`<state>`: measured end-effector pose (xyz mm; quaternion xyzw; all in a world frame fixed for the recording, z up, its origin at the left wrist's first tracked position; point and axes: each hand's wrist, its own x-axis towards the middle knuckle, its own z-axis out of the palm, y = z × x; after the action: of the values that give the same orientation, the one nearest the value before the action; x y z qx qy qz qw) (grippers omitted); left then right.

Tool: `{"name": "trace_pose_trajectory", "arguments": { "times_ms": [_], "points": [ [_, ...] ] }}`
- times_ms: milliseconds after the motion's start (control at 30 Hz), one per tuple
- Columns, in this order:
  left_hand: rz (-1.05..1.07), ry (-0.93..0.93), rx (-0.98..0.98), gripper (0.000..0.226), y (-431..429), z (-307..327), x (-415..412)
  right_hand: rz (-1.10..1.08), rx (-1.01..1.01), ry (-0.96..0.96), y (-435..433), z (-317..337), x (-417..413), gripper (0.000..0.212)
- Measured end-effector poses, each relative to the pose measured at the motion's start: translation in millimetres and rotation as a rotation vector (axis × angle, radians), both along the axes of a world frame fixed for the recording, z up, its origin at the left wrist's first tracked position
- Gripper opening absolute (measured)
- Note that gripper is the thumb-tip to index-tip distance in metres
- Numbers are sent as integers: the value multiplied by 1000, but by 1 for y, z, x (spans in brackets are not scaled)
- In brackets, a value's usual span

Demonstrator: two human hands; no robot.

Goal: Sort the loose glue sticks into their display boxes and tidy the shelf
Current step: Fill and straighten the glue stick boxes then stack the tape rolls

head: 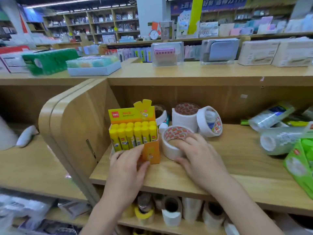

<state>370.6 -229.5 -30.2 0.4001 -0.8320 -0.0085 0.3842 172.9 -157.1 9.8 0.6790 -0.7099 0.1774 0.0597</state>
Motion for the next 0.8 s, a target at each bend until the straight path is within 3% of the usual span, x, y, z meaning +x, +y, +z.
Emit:
{"name": "trace_pose_trajectory", "arguments": {
  "times_ms": [200,333,467,533,667,733,800],
  "points": [
    [-167,94,-25,23,14,-3,-22,-298,33,61,36,6,-14,33],
    [-362,67,44,27,39,2,-55,-501,-27,52,49,3,-21,30],
    [-444,-25,110,46,55,7,-87,-419,-483,-157,61,13,-24,34],
    [-480,-48,136,54,59,10,-97,-291,-607,-167,63,23,-16,37],
    [-585,-48,146,45,60,17,-112,-123,-460,-64,47,23,-7,42],
    [-739,111,228,40,58,25,-103,-121,-391,-82,40,18,-9,44],
    [-726,303,194,33,47,33,-82,-154,-365,-45,38,14,-15,45]
  ]
}}
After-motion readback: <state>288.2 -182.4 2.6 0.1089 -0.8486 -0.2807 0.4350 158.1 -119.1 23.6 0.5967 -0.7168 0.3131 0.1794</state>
